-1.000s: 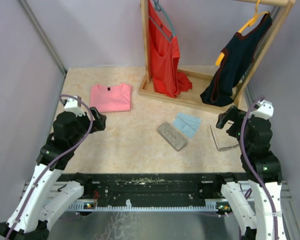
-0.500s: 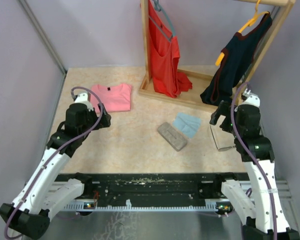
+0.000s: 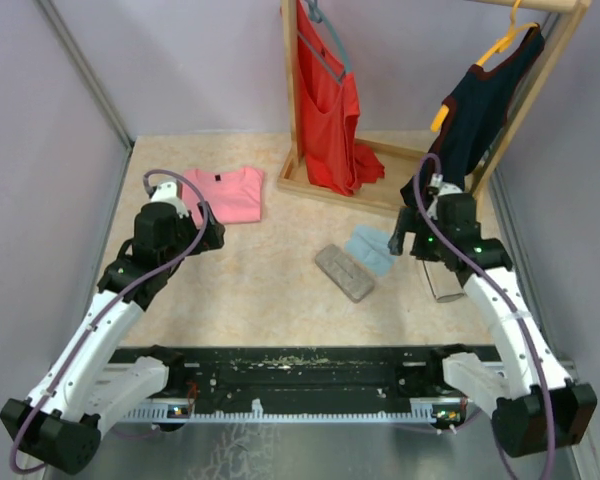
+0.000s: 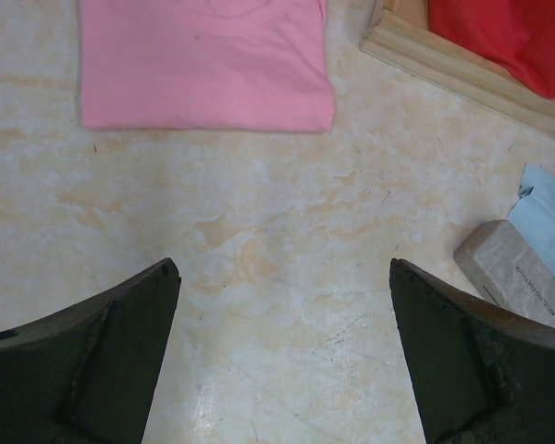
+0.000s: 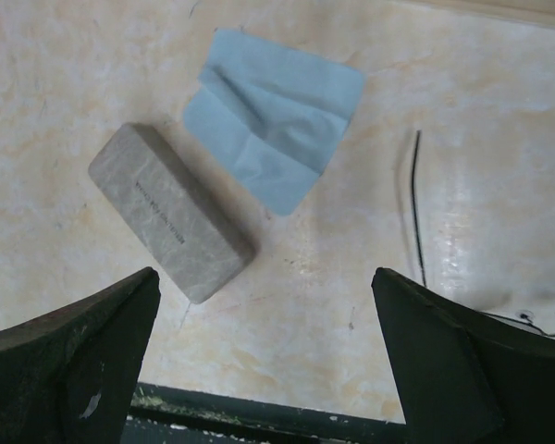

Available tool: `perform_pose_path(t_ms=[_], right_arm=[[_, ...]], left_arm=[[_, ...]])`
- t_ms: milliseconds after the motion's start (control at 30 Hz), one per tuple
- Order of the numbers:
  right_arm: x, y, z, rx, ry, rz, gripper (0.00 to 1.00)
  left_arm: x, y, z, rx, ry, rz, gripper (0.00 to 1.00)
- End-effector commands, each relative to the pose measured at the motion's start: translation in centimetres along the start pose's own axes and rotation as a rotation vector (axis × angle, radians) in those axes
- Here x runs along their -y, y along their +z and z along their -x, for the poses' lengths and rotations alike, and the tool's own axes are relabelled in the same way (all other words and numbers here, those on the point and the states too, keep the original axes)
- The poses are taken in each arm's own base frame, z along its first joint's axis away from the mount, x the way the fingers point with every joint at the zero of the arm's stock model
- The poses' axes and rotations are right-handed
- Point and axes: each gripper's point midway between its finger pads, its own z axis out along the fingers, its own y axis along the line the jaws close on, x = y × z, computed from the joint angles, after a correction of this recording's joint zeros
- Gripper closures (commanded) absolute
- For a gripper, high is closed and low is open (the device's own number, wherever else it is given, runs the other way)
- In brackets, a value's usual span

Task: Organize the sunglasses
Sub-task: Pick up the sunglasses case from the center of the board.

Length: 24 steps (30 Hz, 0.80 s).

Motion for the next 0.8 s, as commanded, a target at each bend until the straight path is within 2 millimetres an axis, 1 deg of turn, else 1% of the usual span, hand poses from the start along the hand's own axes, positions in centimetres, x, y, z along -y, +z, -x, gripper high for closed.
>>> perform_pose_path(t_ms=[0,67,200,267,333,467,567,633,767], right_arm=[[-4.0,2.7,-0.7,-0.047,-0.153,0.083,0.02],[-5.8,3.7,-1.3,-0.068,-0.211,0.119,0.02],[-9.3,5.6,-1.5,-0.068,-0.270,0.238,0.05],[-10.7,6.2,-1.2,-0.048,-0.264,0.302,0.05],[-11.7,6.8,-0.8,-0.012,-0.259,0.351,0.05],[-12.4,7.7,-0.2,0.045,-0.290,0.387,0.06],[-12.2,8.2,-0.2,0.039,-0.314,0.371,0.07],[-11.9,8.6,-0.5,0.004,-0.353,0.359,0.07],[-11.8,9.8,-2.0,-0.061,-0.448,0.340,0.07]], left_arm=[[-0.1,-0.1,0.5,0.013,0.029,-0.008,0.00],[-0.6,-0.2,0.1,0.010,0.025,0.014,0.00],[-1.4,-0.3,-0.8,0.010,0.010,0.036,0.00],[-1.5,-0.3,-1.4,0.003,0.002,0.037,0.00],[-1.6,-0.3,-1.8,-0.006,-0.009,0.037,0.00],[-1.4,-0.3,-2.5,-0.023,-0.020,0.021,0.00],[-1.7,-0.5,-2.7,-0.020,-0.021,0.031,0.00],[-1.7,-0.7,-2.6,-0.013,-0.020,0.029,0.00],[-1.7,-0.9,-2.7,-0.008,-0.019,0.020,0.00]])
